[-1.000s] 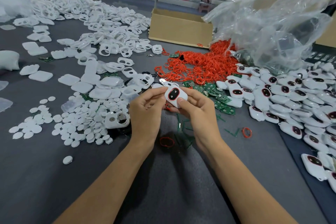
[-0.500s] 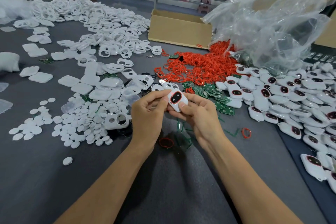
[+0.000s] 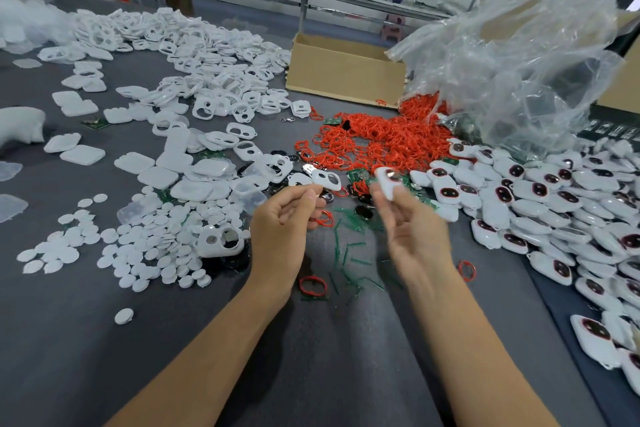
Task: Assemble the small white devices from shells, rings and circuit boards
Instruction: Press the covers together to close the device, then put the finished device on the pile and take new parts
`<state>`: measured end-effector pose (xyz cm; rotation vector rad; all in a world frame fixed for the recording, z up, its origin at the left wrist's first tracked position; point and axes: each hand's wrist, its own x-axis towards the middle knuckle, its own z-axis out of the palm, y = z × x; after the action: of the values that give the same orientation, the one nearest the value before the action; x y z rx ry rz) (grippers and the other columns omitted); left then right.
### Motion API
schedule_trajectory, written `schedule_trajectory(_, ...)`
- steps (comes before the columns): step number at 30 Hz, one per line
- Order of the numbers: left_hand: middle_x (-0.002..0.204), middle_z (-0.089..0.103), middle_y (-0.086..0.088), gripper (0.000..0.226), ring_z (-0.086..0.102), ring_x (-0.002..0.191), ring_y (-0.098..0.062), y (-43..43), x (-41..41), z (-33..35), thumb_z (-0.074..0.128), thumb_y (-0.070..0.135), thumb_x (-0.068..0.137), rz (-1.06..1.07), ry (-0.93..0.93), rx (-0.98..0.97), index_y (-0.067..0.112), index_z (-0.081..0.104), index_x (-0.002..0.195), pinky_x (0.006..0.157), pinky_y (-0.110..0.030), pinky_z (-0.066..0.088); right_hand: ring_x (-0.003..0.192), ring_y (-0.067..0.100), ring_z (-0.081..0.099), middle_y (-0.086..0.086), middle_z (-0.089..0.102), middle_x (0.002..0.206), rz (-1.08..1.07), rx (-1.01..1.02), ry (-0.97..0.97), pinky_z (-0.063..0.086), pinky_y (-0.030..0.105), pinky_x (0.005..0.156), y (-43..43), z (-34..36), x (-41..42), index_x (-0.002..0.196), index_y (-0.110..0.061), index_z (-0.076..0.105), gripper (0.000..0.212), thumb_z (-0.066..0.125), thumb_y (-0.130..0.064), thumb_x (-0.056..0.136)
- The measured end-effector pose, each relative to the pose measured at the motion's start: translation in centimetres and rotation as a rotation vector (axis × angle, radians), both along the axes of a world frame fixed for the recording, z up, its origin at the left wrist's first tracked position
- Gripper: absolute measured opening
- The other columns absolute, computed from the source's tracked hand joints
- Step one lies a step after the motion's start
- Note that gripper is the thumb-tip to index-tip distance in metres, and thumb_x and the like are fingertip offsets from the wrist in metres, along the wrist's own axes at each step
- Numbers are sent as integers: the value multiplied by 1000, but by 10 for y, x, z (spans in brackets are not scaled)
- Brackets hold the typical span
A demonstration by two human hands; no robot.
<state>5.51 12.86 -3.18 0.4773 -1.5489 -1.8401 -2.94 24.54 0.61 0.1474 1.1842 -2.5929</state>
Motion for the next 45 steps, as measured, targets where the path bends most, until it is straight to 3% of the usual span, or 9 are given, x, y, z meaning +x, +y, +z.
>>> schedule_trajectory(5, 75, 73, 4, 22, 65, 71, -7, 0, 0, 2, 57, 12, 96, 3, 3, 25, 24, 72, 86, 66, -21, 54, 125, 13, 52, 7, 42, 146, -203, -42, 270, 47, 25, 97, 43, 8, -32, 128, -15, 42, 27, 42, -14, 101)
schedule_trajectory(9, 73, 73, 4, 20, 65, 68, -5, 0, -1, 4, 57, 11, 96, -1, -4, 50, 20, 73, 87, 65, -20, 53, 133, 13, 43, 7, 36, 152, -98, 415, 377, 37, 31, 110, 31, -7, -28, 145, -12, 33, 50, 46, -2, 98)
schedule_trajectory(14, 73, 72, 2, 18, 66, 67, -9, -2, -2, 2, 54, 8, 96, 61, -5, 101, 17, 69, 91, 62, -21, 53, 99, -1, 58, -12, 62, 117, -11, 972, 821, 42, 8, 91, -6, -11, -16, 125, -19, 60, 43, 52, 5, 90)
schedule_trajectory(16, 73, 72, 1, 16, 67, 68, -13, -3, -4, 2, 52, 10, 98, 106, -7, 165, 17, 65, 95, 60, -23, 53, 89, 3, 58, -8, 64, 119, 73, 1146, 950, 43, 13, 89, -25, -8, -20, 125, -17, 62, 43, 53, 3, 89)
schedule_trajectory(19, 69, 71, 3, 12, 67, 67, -15, -4, -7, 2, 51, 15, 99, 128, -17, 222, 19, 62, 94, 58, -24, 53, 121, 20, 52, 7, 55, 136, 295, 1378, 1102, 32, 9, 99, -53, -7, -33, 136, -12, 50, 52, 52, 4, 87)
schedule_trajectory(22, 70, 71, 2, 11, 67, 65, -13, -7, -6, 0, 53, 17, 99, 144, -25, 234, 16, 63, 95, 57, -23, 53, 117, 32, 54, 16, 60, 126, 448, 1564, 1119, 43, 39, 99, -70, -9, -43, 133, -8, 50, 53, 52, 6, 82)
schedule_trajectory(33, 74, 69, -1, 14, 66, 63, -9, -3, -8, -2, 53, 16, 98, 98, -65, 137, 12, 64, 90, 57, -23, 54, 81, 19, 66, -2, 70, 82, 111, 1183, 1120, 51, 35, 74, -37, -9, -31, 85, -14, 67, 16, 62, 1, 80)
schedule_trajectory(39, 97, 75, -15, 36, 72, 87, -26, 3, -11, 6, 48, 37, 100, -189, -104, 254, 10, 71, 100, 72, -34, 59, 111, 15, 58, -1, 68, 112, 121, 925, 1261, 43, 18, 93, -30, -14, 8, 78, -9, 75, 33, 57, 17, 68)
schedule_trajectory(45, 105, 73, -15, 26, 69, 102, -26, -4, -5, 4, 60, 12, 92, -286, 7, 396, 4, 65, 116, 91, -37, 53, 118, 2, 55, -1, 62, 128, 382, 870, 1067, 46, 22, 95, -27, -15, 9, 107, -16, 72, 55, 50, 18, 70)
